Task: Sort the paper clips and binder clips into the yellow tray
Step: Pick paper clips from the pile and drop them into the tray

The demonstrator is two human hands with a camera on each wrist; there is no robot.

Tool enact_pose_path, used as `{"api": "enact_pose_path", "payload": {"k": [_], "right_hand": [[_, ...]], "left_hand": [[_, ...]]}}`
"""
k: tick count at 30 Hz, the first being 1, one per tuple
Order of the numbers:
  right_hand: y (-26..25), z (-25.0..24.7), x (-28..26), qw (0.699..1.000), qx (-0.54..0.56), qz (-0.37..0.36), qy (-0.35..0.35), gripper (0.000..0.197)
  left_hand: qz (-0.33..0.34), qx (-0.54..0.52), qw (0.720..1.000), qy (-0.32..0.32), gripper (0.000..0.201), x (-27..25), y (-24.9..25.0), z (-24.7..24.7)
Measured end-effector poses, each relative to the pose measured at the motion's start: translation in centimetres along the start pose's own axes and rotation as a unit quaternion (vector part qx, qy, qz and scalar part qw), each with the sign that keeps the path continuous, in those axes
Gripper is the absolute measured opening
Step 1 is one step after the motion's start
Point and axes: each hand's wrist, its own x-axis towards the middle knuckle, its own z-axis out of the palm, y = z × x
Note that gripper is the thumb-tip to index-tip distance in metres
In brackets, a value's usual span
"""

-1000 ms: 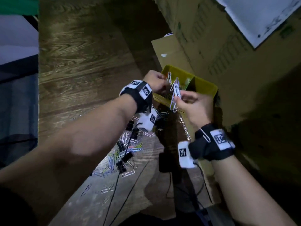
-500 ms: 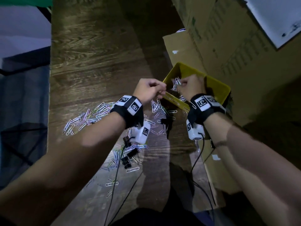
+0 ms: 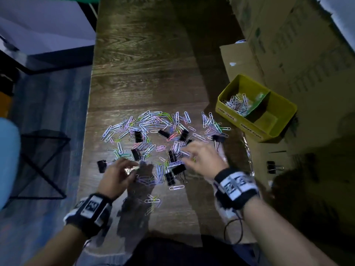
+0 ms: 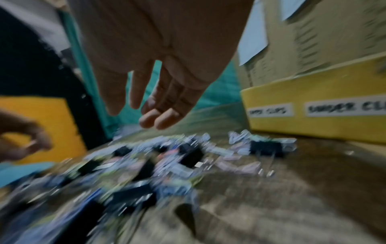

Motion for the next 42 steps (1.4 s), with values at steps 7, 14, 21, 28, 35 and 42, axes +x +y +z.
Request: {"api": "enact_pose_path", "payload": {"k": [7, 14, 21, 28, 35, 42], "right_hand": [[-3.5, 9.1, -1.5, 0.986, -0.133, 0.000, -0.098, 0.033], [-4.9, 11.2, -1.8, 0.981, -0.183, 0.035, -0.044, 0.031], [-6.0, 12.9, -1.5, 0.978, -0.205, -0.008, 0.025, 0.025], [-6.4, 14.0, -0.8, 0.979, -0.194, -0.007, 0.056, 0.031], [-6.9, 15.9, -1.5, 0.962, -0.272, 0.005, 0.007, 0.046], [-7.6, 17.6, -1.8, 0.965, -0.246, -0.071, -0.064, 0.058]], "left_hand": [[-0.084, 0.094, 0.992, -0.014, 0.038, -2.7, -3.1, 1.3], [-0.011, 0.027, 1.000, -0.009, 0.006, -1.8, -1.6, 1.8], [-0.017, -0.073, 0.995, -0.068, 0.008, 2.9, -0.3, -0.4], [-0.029, -0.052, 0.998, 0.030, 0.032, 3.0, -3.8, -5.1], [-0.132, 0.109, 0.984, -0.039, 0.054, -0.3, -10.0, -4.5], [-0.145, 0.083, 0.986, 0.025, 0.052, 1.5, -8.7, -4.6]]}}
